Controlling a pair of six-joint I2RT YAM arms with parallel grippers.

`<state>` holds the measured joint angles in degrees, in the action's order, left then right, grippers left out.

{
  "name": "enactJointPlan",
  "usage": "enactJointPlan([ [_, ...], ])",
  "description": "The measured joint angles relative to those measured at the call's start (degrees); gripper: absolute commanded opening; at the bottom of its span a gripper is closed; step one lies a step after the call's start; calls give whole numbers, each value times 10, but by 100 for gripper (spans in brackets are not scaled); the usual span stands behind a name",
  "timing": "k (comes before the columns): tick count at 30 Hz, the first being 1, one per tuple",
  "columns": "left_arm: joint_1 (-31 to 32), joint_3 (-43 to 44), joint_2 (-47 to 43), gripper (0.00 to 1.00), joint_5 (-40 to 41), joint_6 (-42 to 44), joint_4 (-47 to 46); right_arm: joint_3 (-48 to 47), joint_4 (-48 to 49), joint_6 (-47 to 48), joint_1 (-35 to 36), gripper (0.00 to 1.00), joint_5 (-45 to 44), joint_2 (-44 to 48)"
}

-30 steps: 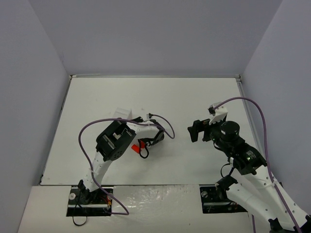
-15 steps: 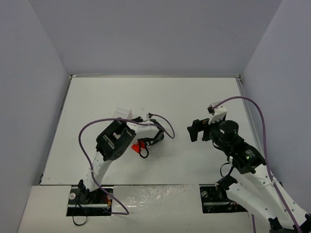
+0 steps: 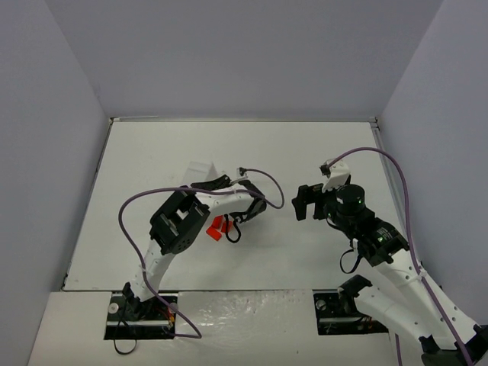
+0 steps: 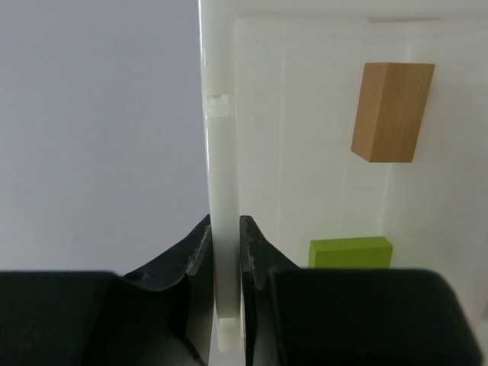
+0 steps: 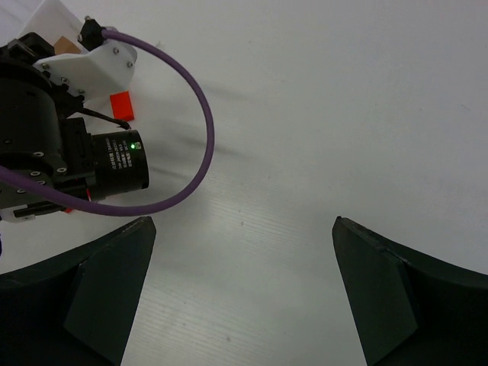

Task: Build the wood block tower

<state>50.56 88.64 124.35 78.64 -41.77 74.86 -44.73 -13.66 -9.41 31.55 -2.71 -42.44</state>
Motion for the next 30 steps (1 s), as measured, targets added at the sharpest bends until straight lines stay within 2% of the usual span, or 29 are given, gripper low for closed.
enactJointPlan([
  [4, 10, 18, -9, 0, 10, -33, -2, 0, 0, -2, 0, 100, -6, 4],
  [14, -36, -9, 26, 0, 25, -67, 16, 0, -3, -7, 0, 100, -10, 15],
  [26, -30, -22, 26, 0, 39, -70, 15, 0, -4, -10, 0, 100, -10, 17],
  [30, -7, -21, 16, 0, 37, -69, 12, 0, -4, -11, 0, 100, -9, 17],
])
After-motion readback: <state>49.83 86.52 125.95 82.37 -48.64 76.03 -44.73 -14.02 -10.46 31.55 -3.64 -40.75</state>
